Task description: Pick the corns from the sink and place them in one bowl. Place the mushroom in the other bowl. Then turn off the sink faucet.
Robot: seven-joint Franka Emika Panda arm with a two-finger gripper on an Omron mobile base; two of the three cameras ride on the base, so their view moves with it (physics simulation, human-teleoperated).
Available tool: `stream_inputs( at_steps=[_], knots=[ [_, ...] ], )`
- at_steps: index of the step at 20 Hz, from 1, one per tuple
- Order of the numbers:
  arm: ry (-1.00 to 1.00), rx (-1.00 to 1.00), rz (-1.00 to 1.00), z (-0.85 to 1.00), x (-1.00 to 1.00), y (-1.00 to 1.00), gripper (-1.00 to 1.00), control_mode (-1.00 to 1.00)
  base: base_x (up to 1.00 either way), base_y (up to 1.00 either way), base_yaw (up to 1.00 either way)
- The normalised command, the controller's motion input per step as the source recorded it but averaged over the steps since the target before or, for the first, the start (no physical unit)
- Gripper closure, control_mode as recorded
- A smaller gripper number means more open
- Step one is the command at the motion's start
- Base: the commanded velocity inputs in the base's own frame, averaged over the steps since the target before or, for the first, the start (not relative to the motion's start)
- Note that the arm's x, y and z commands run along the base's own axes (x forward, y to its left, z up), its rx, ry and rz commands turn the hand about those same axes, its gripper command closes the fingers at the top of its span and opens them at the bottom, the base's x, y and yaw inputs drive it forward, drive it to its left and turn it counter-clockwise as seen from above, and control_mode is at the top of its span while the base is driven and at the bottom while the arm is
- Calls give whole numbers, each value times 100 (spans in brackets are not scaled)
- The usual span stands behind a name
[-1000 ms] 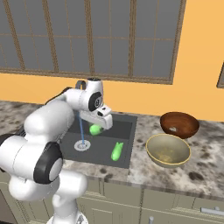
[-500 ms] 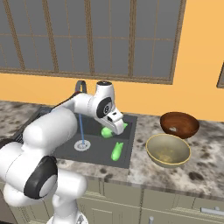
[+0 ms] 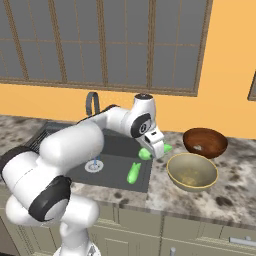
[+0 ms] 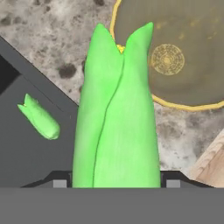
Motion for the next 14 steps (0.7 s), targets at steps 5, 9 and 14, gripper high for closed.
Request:
stream_inputs(
  at_steps=[5,9,14],
  knots=[
    [0,0,-15,0,0,-84,100,-100,0,0,0],
    [-1,0,-10,0,0,-71,100,-100,0,0,0],
    [0,0,-4,0,3,-52,100,-100,0,0,0]
  ],
)
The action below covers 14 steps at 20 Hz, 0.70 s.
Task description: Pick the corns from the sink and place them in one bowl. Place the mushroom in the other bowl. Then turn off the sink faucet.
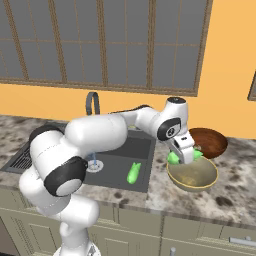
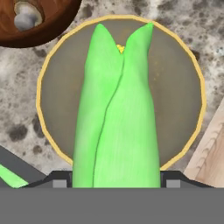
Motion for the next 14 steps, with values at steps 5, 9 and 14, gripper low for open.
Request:
stream_inputs(
  at_steps=[5,9,14],
  knots=[
    [0,3,0,-23,11,-43,100,-100,0,0,0],
    [0,1,0,-40,8,-30,100,-100,0,0,0],
    [0,0,-1,-32,6,-17,100,-100,0,0,0]
  ],
)
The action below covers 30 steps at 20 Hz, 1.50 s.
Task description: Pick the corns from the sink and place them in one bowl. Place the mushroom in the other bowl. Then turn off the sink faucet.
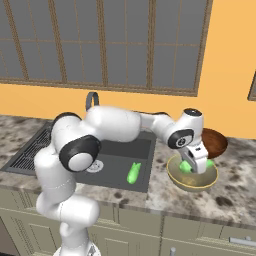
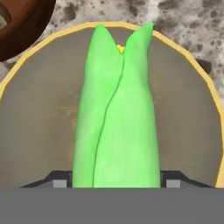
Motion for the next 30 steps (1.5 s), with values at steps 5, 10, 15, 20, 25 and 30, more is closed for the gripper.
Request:
stream_inputs(
  at_steps=[5,10,15,20,25,30],
  knots=[
    [0,0,-1,-25,20,-2,100,-100,0,0,0],
    [0,0,0,-31,29,0,100,-100,0,0,0],
    [0,0,0,-31,18,0,100,-100,0,0,0],
    [-10,0,-7,36,-31,0,-100,-100,0,0,0],
    [-25,0,-15,56,-53,3,-100,-100,0,0,0],
    [-23,-5,-22,43,-24,34,-100,-100,0,0,0]
  ],
)
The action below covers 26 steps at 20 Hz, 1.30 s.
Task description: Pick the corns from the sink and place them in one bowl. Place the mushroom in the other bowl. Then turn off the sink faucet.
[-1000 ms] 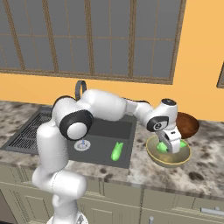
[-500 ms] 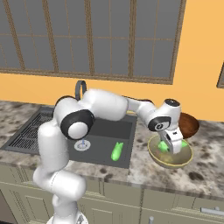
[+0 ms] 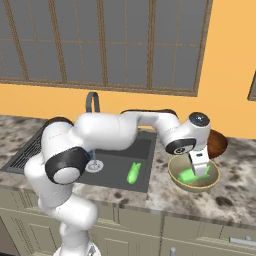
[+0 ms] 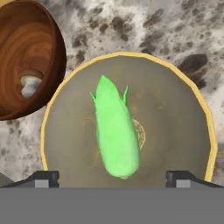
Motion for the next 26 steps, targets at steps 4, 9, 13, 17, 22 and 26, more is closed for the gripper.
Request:
stream_inputs(
  at_steps=[4,9,13,17,22,26],
  knots=[
    [-11,-10,-4,100,-31,78,-100,-100,0,0,0],
    [-1,-8,4,86,-20,88,-100,-100,0,0,0],
    [1,0,11,49,-20,78,-100,-100,0,0,0],
    [7,0,20,27,-13,67,-100,-100,0,0,0],
    [10,0,23,3,0,56,-100,-100,0,0,0],
    [5,0,21,0,0,54,-100,-100,0,0,0]
  ],
)
